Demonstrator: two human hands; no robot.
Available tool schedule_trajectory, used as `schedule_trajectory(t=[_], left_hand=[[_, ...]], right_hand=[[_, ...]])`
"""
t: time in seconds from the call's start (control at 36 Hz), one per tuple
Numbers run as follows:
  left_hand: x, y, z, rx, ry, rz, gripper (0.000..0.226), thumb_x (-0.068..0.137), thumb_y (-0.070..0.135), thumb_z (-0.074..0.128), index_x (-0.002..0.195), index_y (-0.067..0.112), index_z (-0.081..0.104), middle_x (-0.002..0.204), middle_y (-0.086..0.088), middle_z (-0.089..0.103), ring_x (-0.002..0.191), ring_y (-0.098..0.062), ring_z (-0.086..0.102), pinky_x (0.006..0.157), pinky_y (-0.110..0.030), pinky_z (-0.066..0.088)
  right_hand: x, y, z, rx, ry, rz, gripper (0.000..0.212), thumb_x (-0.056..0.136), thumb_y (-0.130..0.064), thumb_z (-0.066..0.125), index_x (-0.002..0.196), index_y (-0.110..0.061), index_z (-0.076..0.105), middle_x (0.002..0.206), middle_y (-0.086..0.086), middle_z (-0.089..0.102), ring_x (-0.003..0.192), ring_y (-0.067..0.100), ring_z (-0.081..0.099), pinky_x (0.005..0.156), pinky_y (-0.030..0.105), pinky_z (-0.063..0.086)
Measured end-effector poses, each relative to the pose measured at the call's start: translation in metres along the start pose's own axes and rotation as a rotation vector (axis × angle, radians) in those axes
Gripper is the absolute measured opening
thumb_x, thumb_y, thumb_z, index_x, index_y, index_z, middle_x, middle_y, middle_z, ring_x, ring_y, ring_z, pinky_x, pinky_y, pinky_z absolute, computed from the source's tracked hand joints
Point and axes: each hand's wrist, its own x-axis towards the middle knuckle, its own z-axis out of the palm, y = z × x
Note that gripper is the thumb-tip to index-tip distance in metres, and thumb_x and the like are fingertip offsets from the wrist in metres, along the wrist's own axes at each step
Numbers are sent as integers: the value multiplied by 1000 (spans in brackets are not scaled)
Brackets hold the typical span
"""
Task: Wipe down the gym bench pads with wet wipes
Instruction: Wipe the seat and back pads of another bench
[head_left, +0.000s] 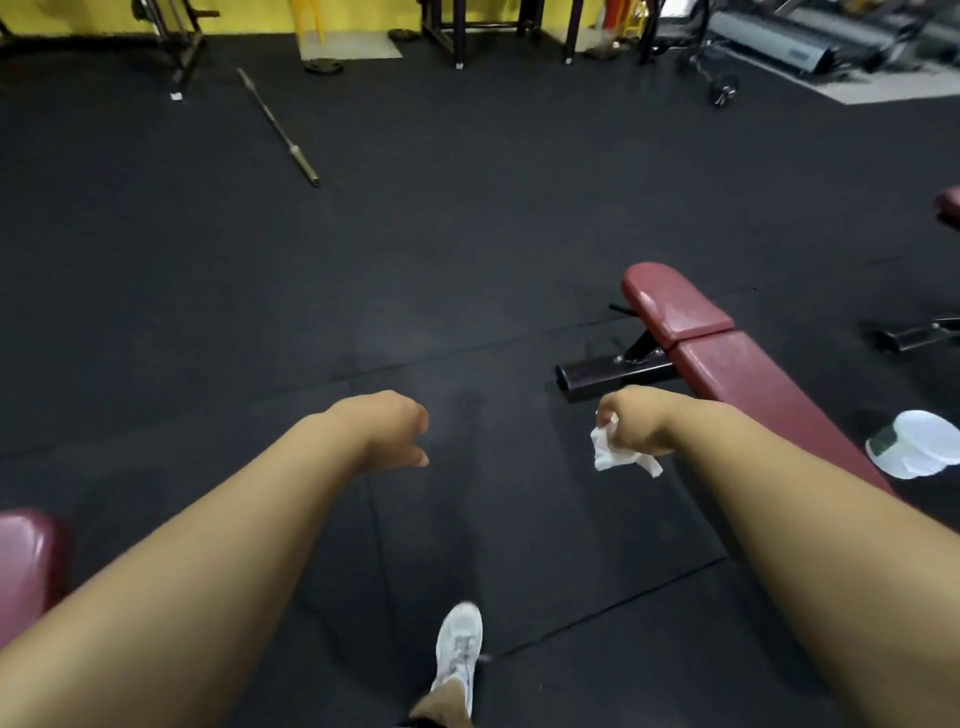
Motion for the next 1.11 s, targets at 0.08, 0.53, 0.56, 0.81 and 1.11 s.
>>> schedule_trajectory(t=[0.08,0.53,0.56,0.81,1.11], left_hand=[[60,-1,-41,44,-8,29,43,89,46,56,124,23,52,122,3,56,108,-21,55,88,-36,48],[324,63,-222,119,-9,181,48,88,47,57,130,25,48,129,4,52,114,-21,53,89,-33,44],[343,69,-231,127,-10,186,48,88,47,57,130,24,48,129,4,52,115,-21,53,89,-33,44],[498,122,-328,181,-57,216,46,92,45,52,132,23,47,130,6,53,117,-20,51,96,-35,44],[667,128,-428,175,-63,241,49,90,47,54,133,26,46,130,5,54,116,-20,53,95,-36,46]], right_hand=[[35,15,-42,26,19,32,46,80,-10,45,125,-5,55,77,14,73,99,16,59,84,24,45],[220,148,-195,95,74,112,44,79,-12,46,121,-17,56,109,12,67,95,17,53,81,29,49],[235,157,-204,95,74,105,44,79,-12,47,122,-18,55,110,12,66,95,18,54,81,30,48],[363,249,-300,116,74,87,48,81,-7,44,127,-20,53,119,5,51,95,22,51,74,31,41],[505,304,-417,181,45,101,40,84,-12,56,123,-15,59,118,8,62,106,24,59,76,25,46]])
